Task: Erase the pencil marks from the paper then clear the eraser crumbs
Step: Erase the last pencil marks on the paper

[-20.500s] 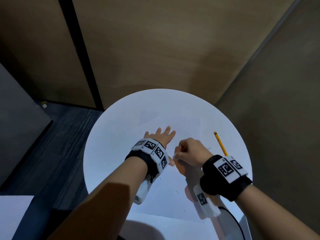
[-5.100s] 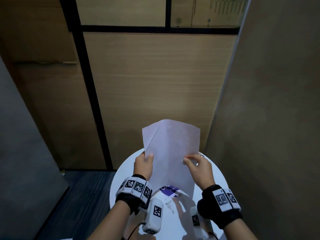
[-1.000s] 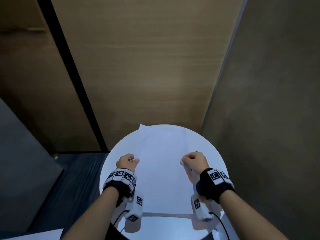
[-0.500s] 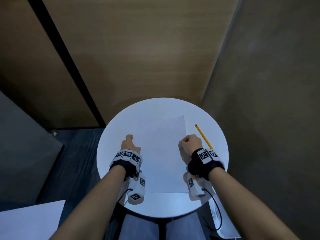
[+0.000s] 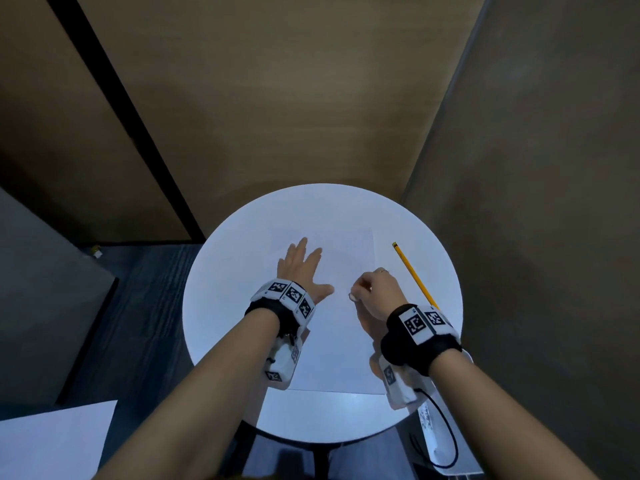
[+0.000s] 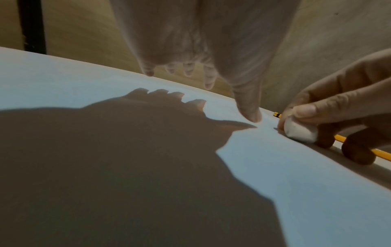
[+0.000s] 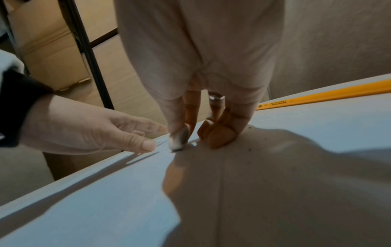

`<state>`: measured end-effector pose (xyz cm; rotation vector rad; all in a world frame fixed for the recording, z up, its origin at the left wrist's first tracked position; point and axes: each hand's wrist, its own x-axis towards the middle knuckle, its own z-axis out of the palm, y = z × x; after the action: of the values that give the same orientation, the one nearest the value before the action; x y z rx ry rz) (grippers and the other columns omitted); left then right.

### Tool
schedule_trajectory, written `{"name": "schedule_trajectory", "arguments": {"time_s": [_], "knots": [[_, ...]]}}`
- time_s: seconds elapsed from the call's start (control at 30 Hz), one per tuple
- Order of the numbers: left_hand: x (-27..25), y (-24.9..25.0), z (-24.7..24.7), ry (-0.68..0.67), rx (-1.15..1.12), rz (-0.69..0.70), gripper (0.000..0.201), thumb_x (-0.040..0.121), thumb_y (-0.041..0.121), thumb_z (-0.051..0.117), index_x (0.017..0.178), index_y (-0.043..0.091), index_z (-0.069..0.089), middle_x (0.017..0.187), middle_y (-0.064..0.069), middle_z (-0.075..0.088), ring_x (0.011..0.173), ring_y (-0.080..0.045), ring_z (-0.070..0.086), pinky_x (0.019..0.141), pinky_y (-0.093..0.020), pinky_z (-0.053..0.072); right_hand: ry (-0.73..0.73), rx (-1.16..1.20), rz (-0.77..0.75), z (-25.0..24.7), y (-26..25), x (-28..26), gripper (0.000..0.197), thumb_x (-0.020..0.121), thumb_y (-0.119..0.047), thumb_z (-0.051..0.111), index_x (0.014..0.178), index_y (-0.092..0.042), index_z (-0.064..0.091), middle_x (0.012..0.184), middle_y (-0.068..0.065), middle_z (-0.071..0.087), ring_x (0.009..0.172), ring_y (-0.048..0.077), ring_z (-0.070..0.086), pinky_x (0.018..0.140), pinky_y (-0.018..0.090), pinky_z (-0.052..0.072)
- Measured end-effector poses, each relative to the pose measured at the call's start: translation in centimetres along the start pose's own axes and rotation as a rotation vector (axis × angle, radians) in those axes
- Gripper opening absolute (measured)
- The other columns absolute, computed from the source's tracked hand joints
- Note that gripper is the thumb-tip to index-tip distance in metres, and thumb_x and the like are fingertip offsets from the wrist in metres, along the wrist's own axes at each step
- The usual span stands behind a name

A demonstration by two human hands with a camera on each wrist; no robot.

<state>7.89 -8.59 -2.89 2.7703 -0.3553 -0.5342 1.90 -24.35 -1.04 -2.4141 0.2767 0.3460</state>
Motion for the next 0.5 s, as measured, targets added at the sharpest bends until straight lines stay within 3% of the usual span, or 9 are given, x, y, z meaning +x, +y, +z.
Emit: {"name": "schedule_trajectory", "arguments": {"time_s": [0.13, 0.3, 0.43, 0.5], "knots": [[1.6, 1.3, 0.3, -0.141, 0.042, 0.015, 0.1, 0.082, 0.054, 0.064, 0.152, 0.026, -0.002, 0.157, -0.004, -0.022, 0.144, -0.027, -0.019, 0.115, -0.049, -0.003, -0.029, 0.071, 0.032, -0.9, 0.1, 0.7, 0.019, 0.093, -0.016, 0.051, 0.097, -0.004, 0.065, 0.1, 0.008, 0.064, 0.089, 0.019, 0.055, 0.074, 0.025, 0.038], [2.5, 2.0, 1.2, -0.232, 0.071, 0.012, 0.106, 0.08, 0.061, 0.061, 0.15, 0.029, -0.012, 0.154, -0.006, -0.028, 0.143, -0.029, -0.021, 0.114, -0.051, -0.005, 0.011, 0.597, 0.237, -1.7, 0.7, 1.9, 0.022, 0.095, -0.006, 0.046, 0.073, -0.006, 0.05, 0.073, 0.013, 0.059, 0.053, 0.026, 0.051, 0.049, 0.027, 0.046], [2.7, 1.3, 0.2, -0.207, 0.06, -0.013, 0.105, 0.082, 0.058, 0.062, 0.151, 0.022, -0.009, 0.157, -0.003, -0.022, 0.146, -0.024, -0.01, 0.116, -0.046, 0.004, 0.067, 0.596, 0.253, -2.3, 1.0, 2.8, 0.022, 0.092, 0.0, 0.048, 0.07, -0.006, 0.05, 0.074, 0.014, 0.058, 0.057, 0.023, 0.052, 0.054, 0.028, 0.047], [2.5, 0.2, -0.8, -0.205, 0.026, -0.039, 0.102, 0.081, 0.054, 0.065, 0.152, 0.024, -0.003, 0.157, 0.0, -0.021, 0.146, -0.023, -0.007, 0.116, -0.047, 0.007, 0.049, 0.568, 0.233, -2.5, 0.9, 3.1, 0.023, 0.092, 0.0, 0.048, 0.07, -0.005, 0.051, 0.072, 0.014, 0.058, 0.056, 0.022, 0.052, 0.055, 0.026, 0.048]]}}
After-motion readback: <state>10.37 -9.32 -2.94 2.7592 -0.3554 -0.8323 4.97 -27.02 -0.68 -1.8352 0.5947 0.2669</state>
